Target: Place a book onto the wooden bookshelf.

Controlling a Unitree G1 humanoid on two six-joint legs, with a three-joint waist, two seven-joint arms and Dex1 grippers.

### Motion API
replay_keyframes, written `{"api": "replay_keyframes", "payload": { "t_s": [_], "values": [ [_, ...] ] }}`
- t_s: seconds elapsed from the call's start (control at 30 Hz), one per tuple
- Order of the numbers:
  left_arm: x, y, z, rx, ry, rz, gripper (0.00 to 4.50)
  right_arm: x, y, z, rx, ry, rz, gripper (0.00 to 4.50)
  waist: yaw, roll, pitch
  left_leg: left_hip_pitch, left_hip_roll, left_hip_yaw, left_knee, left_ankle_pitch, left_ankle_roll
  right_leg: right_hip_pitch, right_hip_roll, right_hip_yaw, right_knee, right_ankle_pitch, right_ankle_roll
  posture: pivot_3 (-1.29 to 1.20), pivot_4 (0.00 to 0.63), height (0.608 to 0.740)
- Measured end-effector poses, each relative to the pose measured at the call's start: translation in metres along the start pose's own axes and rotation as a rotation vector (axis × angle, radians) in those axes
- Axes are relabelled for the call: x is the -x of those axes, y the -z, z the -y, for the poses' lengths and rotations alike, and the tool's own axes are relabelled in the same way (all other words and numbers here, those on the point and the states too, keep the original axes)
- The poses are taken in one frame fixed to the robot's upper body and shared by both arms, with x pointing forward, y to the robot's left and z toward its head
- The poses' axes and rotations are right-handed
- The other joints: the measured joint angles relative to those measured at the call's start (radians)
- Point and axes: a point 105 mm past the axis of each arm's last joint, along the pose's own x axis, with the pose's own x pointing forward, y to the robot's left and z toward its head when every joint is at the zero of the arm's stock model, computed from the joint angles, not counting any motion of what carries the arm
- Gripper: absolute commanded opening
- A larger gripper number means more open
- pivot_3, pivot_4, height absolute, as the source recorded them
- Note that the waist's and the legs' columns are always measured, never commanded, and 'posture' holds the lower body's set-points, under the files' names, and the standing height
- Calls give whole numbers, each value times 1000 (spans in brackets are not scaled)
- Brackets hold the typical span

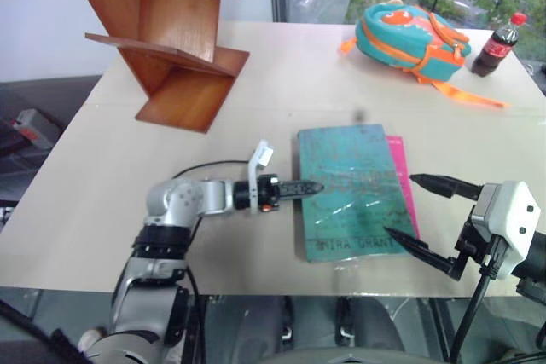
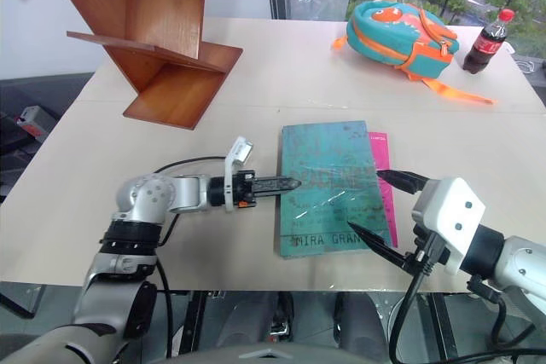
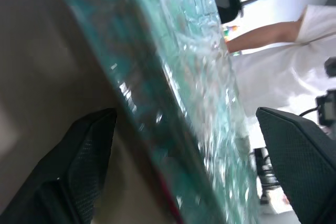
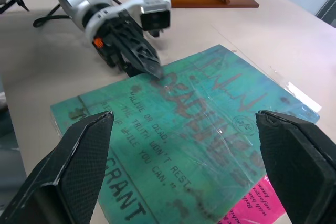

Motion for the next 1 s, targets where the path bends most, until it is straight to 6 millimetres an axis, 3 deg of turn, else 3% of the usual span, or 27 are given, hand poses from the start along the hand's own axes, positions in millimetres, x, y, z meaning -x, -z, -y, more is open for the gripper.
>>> {"api": "replay_keyframes", "payload": {
  "t_s": [0.23,0.27,0.6,0.7,0.8,0.93,1.0],
  "values": [
    [2,-3,1,76,34,5,661,2,2,0,11,23,-16,4500,-3,0,0,0,1,0,0,0,0,0,0,0,0,0,0,0,150,740],
    [4,-4,4,89,58,12,117,2,2,0,13,29,-13,4500,-3,0,0,0,1,0,0,0,0,0,0,1,0,0,0,0,150,740],
    [57,-24,16,47,18,89,117,-2,1,1,16,35,3,4500,-3,-1,0,0,1,-1,0,0,0,-1,-1,3,0,0,0,0,150,740],
    [75,-40,35,-206,-35,142,117,-6,0,8,16,30,26,4500,-4,-3,2,-1,0,-1,0,0,-1,-1,-2,2,0,2,-5,0,150,740],
    [97,-74,73,-632,-116,220,117,-7,1,16,10,28,37,4500,-2,-3,2,-1,0,-2,0,0,-1,-1,-2,2,-1,1,-6,0,150,740],
    [102,-108,122,-977,-121,295,117,-15,-2,25,18,4,75,4500,1,-5,3,-3,-1,-2,0,0,-1,-1,-2,-2,-1,1,-6,0,150,740],
    [105,-120,151,-1258,-178,298,117,-19,-4,30,20,-12,93,4500,-3,-5,4,-2,-2,-1,0,0,0,-1,-2,-2,-1,2,-6,0,150,740]
  ]
}}
